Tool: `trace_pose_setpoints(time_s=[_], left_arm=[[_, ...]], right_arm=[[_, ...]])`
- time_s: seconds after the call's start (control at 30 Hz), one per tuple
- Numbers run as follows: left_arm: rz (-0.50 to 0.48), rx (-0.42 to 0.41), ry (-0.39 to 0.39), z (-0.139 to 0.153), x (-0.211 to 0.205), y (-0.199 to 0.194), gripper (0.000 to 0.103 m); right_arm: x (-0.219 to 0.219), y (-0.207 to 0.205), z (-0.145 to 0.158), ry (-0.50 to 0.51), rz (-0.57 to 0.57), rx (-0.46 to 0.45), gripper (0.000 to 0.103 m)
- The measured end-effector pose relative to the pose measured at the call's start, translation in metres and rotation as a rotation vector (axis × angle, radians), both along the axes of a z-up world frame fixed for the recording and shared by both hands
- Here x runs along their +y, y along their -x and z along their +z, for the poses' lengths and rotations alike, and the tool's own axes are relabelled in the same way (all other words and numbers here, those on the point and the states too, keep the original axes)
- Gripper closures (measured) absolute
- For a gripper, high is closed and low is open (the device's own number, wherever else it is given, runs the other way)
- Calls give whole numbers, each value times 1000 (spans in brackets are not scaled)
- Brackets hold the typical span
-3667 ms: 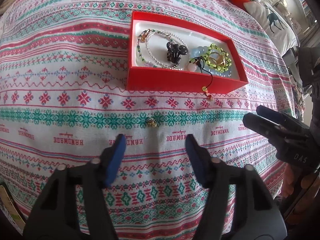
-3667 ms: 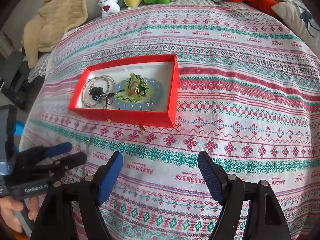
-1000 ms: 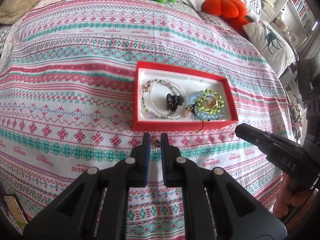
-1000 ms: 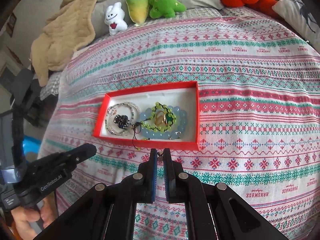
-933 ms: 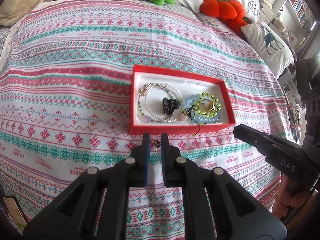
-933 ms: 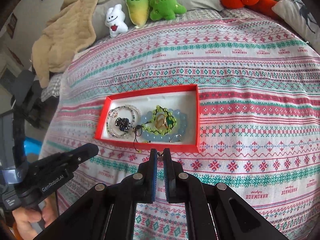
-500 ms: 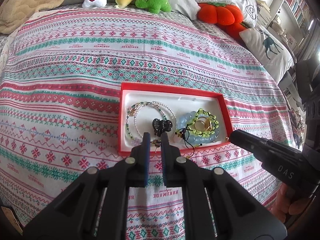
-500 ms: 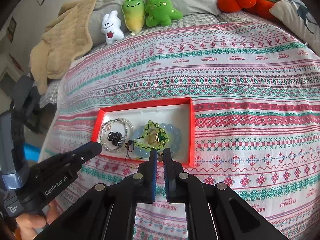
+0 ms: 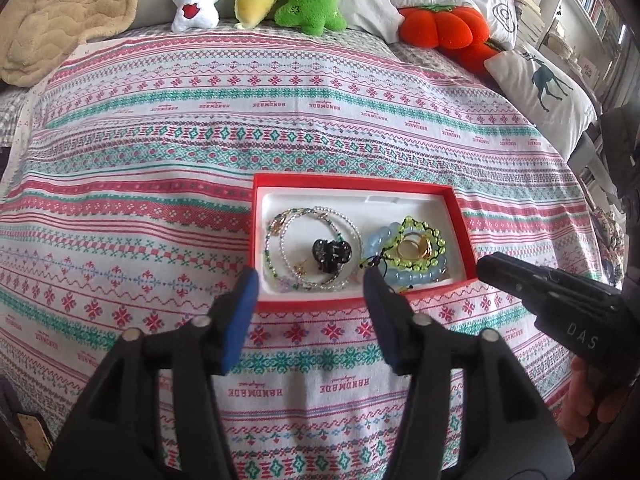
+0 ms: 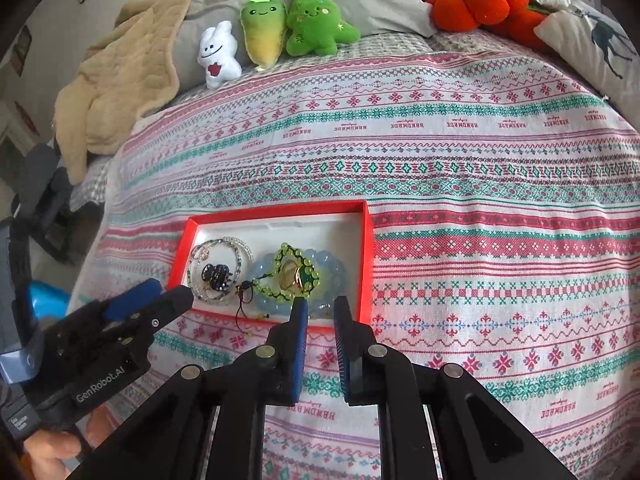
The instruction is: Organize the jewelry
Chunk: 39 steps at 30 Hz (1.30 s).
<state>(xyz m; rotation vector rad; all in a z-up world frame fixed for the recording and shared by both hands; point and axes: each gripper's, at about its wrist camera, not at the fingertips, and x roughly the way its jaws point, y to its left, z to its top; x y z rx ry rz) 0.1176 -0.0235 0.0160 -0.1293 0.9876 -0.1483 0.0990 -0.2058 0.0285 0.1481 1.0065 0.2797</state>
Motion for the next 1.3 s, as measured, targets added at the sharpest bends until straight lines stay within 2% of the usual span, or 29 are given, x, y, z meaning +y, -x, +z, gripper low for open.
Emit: trace_pose_setpoints(time_s=[0.17,0.23,0.3,0.33,0.37,0.43,0.5,0.57,0.73,1.3], left_arm=[[16,2,-68,2,0,17,23],[30,7,-96,1,0,25,20],[40,11,-120,-1,-1,34,17],[44,13,-128,-2,-1,38,13],[47,15,-133,-2,-1,41,10],[59,19,-139,-3,-1,49,7],[63,20,-143,-5,-1,56,7],[69,21,-152,-7,-1,61,7],[72,34,-168,-15,-1,70,6],[53,33,-164,-17,-7,72,6]], right_arm=[[0,15,-1,57,27,2,85],[1,23,-1,75,37,1,81],[2,30,-3,91,39,1,65],[3,34,-3,96,36,0,43],[3,38,-2,99,32,-8,34],[6,46,-1,119,34,-24,34],[9,52,-1,134,33,-20,29],[9,59,-3,141,17,-15,19],[8,71,-5,192,-28,-37,13],[11,69,-18,202,-19,11,13]])
